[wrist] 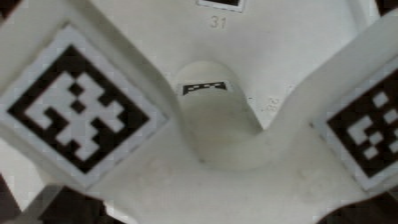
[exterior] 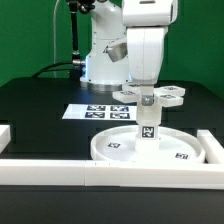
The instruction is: Assemble round table
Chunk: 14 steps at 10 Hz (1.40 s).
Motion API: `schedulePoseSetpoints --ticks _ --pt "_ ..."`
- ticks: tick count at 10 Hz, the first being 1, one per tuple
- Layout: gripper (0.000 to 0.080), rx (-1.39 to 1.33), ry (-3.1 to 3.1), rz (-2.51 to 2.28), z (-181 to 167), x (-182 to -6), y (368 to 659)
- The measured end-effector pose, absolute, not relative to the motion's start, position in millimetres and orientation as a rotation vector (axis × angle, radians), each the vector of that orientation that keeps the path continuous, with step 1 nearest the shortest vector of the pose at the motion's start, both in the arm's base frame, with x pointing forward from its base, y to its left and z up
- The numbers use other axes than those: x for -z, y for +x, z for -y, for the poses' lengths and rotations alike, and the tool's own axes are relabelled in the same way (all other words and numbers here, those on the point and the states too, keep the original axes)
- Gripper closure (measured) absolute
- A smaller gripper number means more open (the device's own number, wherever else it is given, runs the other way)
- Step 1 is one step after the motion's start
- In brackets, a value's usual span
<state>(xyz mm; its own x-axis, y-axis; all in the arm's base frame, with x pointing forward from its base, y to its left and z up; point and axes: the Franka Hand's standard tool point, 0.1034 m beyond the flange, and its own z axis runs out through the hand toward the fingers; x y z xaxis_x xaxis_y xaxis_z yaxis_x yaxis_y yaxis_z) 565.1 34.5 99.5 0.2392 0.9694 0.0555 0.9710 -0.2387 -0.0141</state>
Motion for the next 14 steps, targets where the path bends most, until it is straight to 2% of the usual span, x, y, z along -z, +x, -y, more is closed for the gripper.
schedulePoseSetpoints --ticks 1,2,6,14 --pt "0.0181 0.053 -2.437 1.909 -34.4 -99.2 564.9" --pt "0.0352 0.053 -2.437 1.909 -34.2 -99.1 564.9" --pt "0.035 0.052 -2.47 1.864 -34.1 -99.0 564.8" --pt "0.0348 0.055 -2.995 0.64 -35.9 -97.7 563.4"
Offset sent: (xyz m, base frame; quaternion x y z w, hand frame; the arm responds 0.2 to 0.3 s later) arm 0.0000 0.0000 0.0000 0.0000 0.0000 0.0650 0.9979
